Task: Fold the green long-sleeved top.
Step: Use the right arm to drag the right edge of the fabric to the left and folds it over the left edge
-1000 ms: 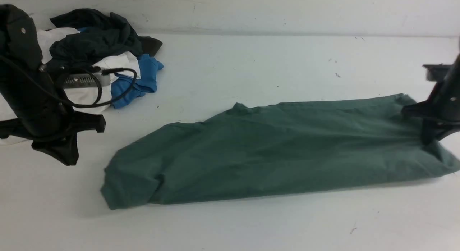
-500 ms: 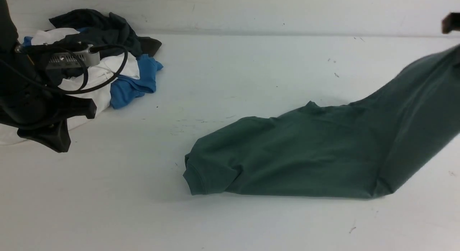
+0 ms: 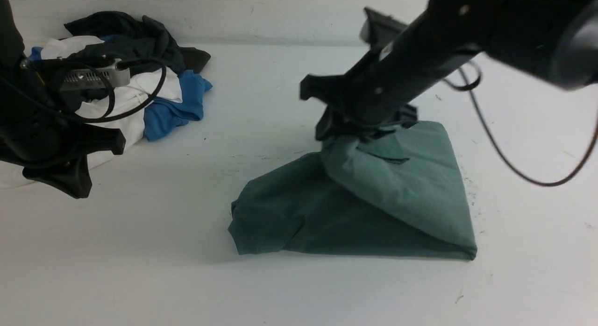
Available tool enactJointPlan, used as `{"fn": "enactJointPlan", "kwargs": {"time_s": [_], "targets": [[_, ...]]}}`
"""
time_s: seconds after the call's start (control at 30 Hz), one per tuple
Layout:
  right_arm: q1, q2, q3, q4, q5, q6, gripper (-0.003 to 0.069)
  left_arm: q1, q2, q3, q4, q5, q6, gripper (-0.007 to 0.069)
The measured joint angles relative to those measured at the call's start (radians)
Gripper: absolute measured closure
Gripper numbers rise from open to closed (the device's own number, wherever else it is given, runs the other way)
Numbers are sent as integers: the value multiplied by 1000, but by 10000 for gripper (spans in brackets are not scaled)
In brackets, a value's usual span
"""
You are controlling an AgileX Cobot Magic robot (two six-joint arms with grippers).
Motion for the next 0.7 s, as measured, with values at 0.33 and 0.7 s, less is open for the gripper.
{"fn": "enactJointPlan", "kwargs": {"time_s": [0.33,0.7], "targets": [[87,157,2,119,-131,-45,367,0,0,0,0,-7,1,629],[12,47,-160,-77,307,-149,261,0,0,0,4,-19,2,629]]}}
